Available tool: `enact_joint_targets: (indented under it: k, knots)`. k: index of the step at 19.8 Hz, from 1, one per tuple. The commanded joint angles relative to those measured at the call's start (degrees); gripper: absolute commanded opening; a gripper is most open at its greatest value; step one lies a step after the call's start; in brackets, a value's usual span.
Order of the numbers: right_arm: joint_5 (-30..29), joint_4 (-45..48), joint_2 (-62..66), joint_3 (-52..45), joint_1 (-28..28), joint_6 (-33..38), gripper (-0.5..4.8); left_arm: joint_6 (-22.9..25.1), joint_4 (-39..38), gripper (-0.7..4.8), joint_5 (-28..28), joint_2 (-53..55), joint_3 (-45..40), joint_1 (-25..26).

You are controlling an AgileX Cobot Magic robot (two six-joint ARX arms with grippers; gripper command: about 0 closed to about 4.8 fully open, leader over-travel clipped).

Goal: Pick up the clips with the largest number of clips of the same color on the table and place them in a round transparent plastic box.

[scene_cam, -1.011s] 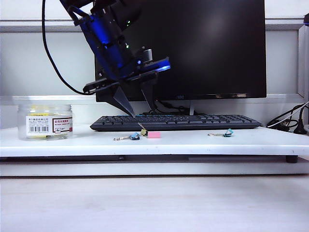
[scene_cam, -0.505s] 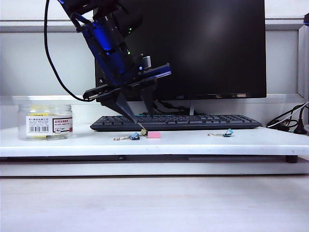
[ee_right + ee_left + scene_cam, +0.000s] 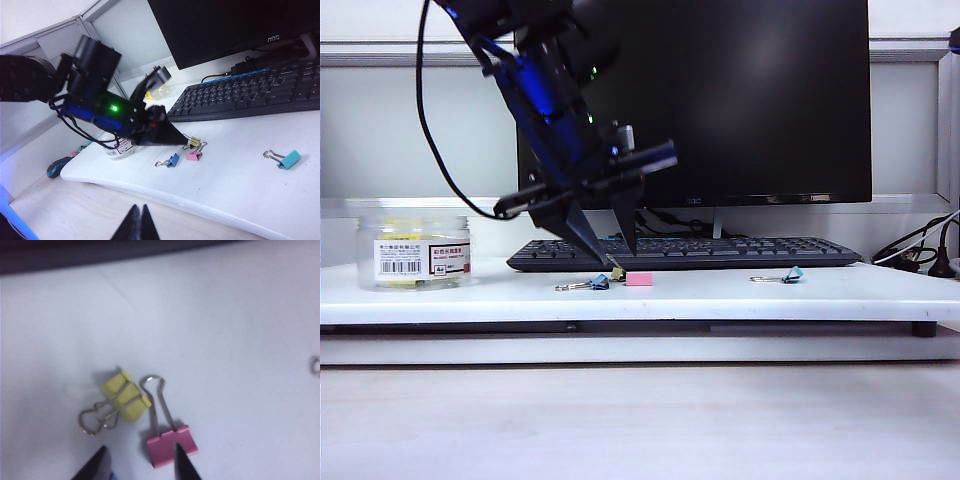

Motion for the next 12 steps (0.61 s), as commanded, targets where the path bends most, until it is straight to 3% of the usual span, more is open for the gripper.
enact_joint_targets:
  k: [1,12]
  knots:
    - [-0.3,0.9,0.0,0.3,0.0,0.1,-0.06,-0.5,0.5,1.66,0.0,0.4,0.2,-0.3]
    - [-0.3,0.9,0.0,0.3,0.0,0.0,-0.06,-0.6,3.0,1.55,-1.5,0.7,0.2,-0.2]
